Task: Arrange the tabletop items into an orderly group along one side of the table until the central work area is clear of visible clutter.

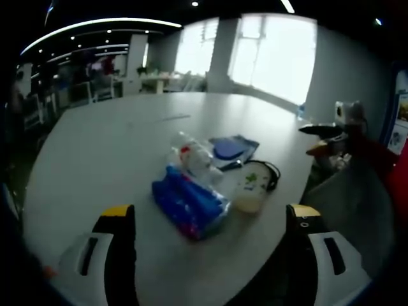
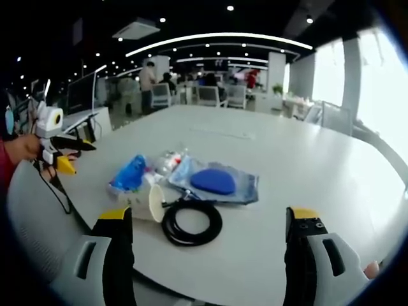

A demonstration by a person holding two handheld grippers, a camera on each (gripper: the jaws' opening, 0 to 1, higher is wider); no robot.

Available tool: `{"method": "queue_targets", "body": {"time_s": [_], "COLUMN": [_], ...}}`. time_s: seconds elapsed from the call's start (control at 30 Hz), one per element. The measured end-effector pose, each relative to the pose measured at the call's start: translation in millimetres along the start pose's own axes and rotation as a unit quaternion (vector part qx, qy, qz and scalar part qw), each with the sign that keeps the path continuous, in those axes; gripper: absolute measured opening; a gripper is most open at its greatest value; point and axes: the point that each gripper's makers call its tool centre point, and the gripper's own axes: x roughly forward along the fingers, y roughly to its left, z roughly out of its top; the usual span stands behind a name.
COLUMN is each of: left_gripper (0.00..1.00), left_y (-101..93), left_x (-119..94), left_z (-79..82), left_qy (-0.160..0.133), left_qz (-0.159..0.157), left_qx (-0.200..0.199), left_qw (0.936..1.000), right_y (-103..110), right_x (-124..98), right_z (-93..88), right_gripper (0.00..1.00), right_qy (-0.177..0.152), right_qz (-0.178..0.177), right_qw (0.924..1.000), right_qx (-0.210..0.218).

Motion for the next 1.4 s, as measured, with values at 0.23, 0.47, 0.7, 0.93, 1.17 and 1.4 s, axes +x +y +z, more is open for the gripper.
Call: {"method": "queue_targets", "body": {"time_s": [0.23, 0.47, 0.7, 0.93, 1.17, 1.4], "left_gripper": [0.96, 0.96, 0.96, 0.96, 0.96, 0.95], "left_y": [-0.9, -0.7, -1.9, -1.1, -0.3, 0.7], "left_x": [0, 0, 1, 1, 1, 0], "left_z": [-0.5, -0.8, -2.1, -2.2, -2.0, -2.2], "left_qy": [0.001, 0.002, 0.006, 0.006, 0.005, 0.005], "left_qz": [-0.002, -0.001, -0.004, -0.002, -0.001, 0.001], "left_qx": [0.001, 0.002, 0.004, 0.003, 0.003, 0.001], "left_qw": [1.0000, 1.0000, 1.0000, 1.0000, 1.0000, 1.0000], "right_y": [9, 18, 29, 47, 67, 79], "right_x": [2, 7, 13, 23, 34, 41], "right_z": [2.2, 3.9, 3.8, 1.1, -1.8, -0.4], "right_gripper": [0.91, 0.90, 0.89, 0.88, 0.85, 0.83], "right_qy": [0.005, 0.009, 0.015, 0.024, 0.045, 0.052], "right_qz": [0.026, 0.041, 0.055, 0.083, 0.120, 0.143], "right_qw": [0.9996, 0.9990, 0.9981, 0.9957, 0.9904, 0.9864], "right_qx": [-0.009, -0.016, -0.024, -0.034, -0.052, -0.063]}}
